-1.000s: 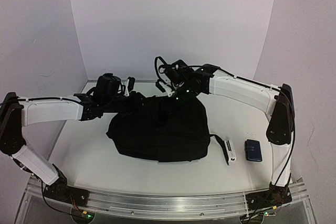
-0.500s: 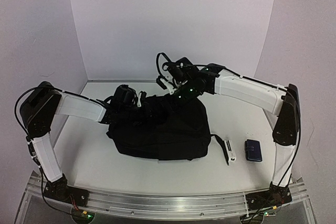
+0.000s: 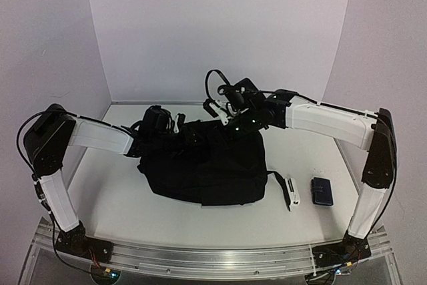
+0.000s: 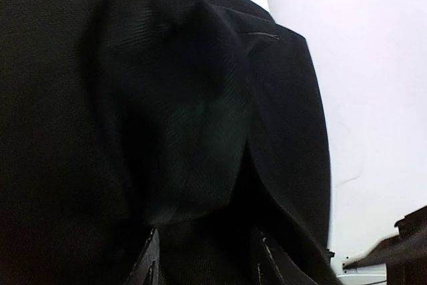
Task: Pack the student bag
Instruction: Unzip the student bag at the center of the board.
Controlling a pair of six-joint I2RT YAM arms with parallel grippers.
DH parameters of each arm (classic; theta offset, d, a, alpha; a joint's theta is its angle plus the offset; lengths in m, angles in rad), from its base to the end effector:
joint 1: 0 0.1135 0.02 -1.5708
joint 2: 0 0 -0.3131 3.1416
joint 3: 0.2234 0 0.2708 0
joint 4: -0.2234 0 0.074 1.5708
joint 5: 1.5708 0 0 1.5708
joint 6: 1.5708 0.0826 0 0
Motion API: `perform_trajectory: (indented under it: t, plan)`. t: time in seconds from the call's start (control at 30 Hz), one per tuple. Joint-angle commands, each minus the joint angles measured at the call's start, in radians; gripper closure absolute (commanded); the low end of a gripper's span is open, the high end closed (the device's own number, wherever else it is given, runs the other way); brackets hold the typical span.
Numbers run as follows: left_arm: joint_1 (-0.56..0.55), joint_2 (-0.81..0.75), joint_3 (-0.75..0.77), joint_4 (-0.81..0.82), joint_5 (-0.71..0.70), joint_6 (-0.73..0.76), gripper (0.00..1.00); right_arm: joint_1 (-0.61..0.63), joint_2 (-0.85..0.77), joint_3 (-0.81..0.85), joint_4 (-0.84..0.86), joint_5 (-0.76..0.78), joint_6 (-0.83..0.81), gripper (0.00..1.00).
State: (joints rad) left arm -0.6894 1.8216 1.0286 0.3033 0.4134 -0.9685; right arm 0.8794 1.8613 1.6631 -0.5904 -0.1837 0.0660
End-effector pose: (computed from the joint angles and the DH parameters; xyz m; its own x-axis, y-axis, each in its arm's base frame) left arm 0.3321 -0.3168 0.2004 -0.9110 -0.2270 -0.3442 0.1859 0.5191 -0.8342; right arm 0.3007 0.3869 0.3102 -0.5067 -0.5105 -0.6948 -0.8078 0.5626 0.1758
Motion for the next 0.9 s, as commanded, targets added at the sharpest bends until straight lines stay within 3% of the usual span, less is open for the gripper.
perform_trajectory:
  t: [0.0,0.23,0.3,0.43,0.6,0.87]
  plan:
    - [0.022,-0.140,-0.031,-0.195,-0.133,0.071,0.50,-0.040,-0.079,-0.002,0.010,-0.044,0.001,0.63]
    - [0.022,-0.334,-0.047,-0.388,-0.241,0.154,0.32,-0.163,-0.240,-0.031,-0.038,-0.093,-0.033,0.16]
    - [0.022,-0.381,-0.057,-0.424,-0.257,0.173,0.25,-0.202,-0.296,-0.072,-0.064,-0.089,-0.043,0.09]
    - [0.021,-0.446,-0.072,-0.490,-0.289,0.203,0.07,-0.297,-0.361,-0.190,-0.164,-0.054,-0.118,0.03]
    - [0.021,-0.499,-0.091,-0.525,-0.326,0.213,0.03,-0.440,-0.396,-0.361,-0.276,-0.040,-0.208,0.03]
    - [0.021,-0.493,-0.087,-0.522,-0.333,0.212,0.02,-0.483,-0.370,-0.511,-0.381,0.030,-0.302,0.04]
